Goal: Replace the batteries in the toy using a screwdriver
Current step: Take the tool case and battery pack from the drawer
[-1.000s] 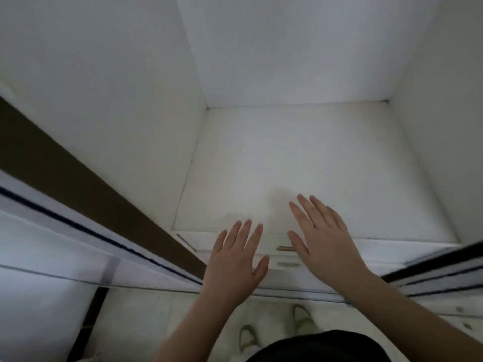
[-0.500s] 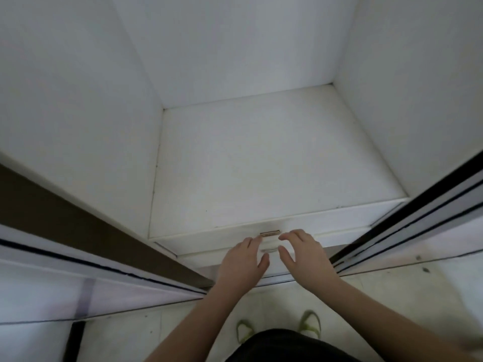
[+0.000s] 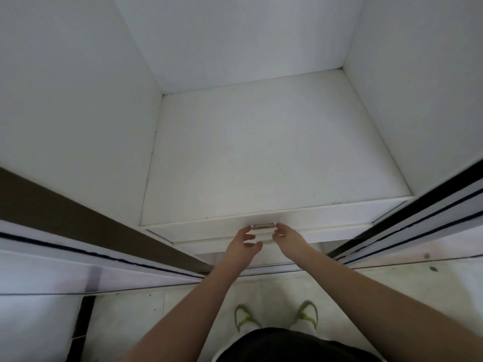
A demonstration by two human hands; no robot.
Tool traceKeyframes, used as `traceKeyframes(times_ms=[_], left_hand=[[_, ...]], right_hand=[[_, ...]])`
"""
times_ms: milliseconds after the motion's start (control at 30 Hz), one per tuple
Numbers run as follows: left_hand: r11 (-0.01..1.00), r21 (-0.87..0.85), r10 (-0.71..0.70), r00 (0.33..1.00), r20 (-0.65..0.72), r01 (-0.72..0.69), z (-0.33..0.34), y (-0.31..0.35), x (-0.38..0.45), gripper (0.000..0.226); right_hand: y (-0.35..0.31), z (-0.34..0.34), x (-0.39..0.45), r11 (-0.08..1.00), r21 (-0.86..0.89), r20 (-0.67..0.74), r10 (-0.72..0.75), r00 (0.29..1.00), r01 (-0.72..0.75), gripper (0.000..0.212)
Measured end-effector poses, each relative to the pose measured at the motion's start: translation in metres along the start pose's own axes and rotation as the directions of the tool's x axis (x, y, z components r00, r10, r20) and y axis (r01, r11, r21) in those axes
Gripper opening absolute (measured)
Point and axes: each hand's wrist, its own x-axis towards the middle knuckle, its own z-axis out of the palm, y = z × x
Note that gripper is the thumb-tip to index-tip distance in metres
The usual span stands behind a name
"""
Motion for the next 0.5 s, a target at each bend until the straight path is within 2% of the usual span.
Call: traceKeyframes(times_ms=[167, 300, 400, 500], left_hand=[[0.996, -0.077, -0.041, 0.999, -0.031, 0.039, -0.002, -0.003, 0.005, 0.042], [0.978, -0.198, -0.078, 0.997, -0.031, 0.07, -0.004, 0.0, 0.009, 0.028], [0.952, -0.284, -0.117, 0.993, 0.013, 0.116, -0.007, 0.003, 0.009, 0.029], [0.91, -0.374, -0.166, 0.984, 0.064, 0.178, -0.011, 0.007, 0.009, 0.025]], right_hand=[[0.0, -0.002, 0.013, 0.999, -0.044, -0.114, -0.009, 0.993, 0.004, 0.025], [-0.003, -0.004, 0.016, 0.999, -0.037, -0.101, -0.008, 0.995, 0.004, 0.03], [0.001, -0.004, 0.017, 0.985, 0.168, -0.008, 0.05, 0.999, -0.048, 0.028], [0.001, -0.006, 0.015, 0.983, 0.175, 0.088, 0.033, 0.996, -0.048, 0.03]])
